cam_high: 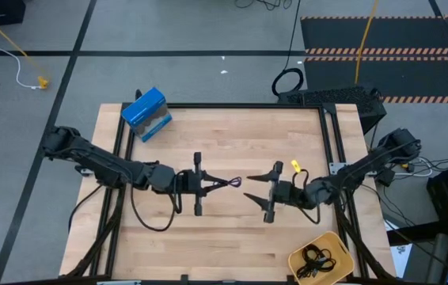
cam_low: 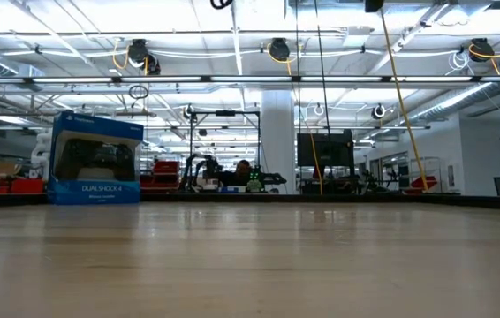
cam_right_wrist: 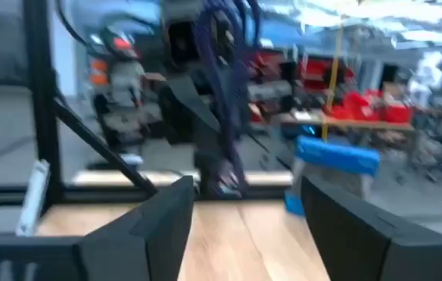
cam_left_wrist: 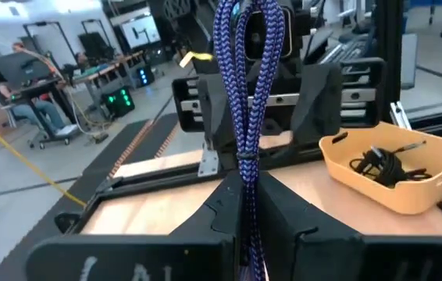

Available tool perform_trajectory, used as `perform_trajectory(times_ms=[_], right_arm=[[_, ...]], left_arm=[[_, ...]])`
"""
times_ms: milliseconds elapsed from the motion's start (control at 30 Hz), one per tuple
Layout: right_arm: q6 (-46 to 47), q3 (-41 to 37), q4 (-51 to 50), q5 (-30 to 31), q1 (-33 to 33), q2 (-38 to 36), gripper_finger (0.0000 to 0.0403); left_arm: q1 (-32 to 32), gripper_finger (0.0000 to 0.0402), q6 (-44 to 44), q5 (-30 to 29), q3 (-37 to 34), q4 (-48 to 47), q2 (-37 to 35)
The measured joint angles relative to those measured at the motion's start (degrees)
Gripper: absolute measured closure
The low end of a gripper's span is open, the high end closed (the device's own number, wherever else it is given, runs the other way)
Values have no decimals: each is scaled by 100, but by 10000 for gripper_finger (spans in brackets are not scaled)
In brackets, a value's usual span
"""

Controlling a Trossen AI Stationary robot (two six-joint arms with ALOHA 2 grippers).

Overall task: Pick and place USB-C Cables
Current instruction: Put the blue charger cable into the yellow bin

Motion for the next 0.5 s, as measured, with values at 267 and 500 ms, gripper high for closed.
perform_trajectory(times_ms=[267, 500], right_arm=[[-101, 0, 1342, -454, -182, 535, 154], [-183, 4, 2164, -783, -370, 981, 162]], left_arm=[[47, 369, 163, 60, 11, 484, 321], [112, 369, 469, 200, 4, 938, 630]])
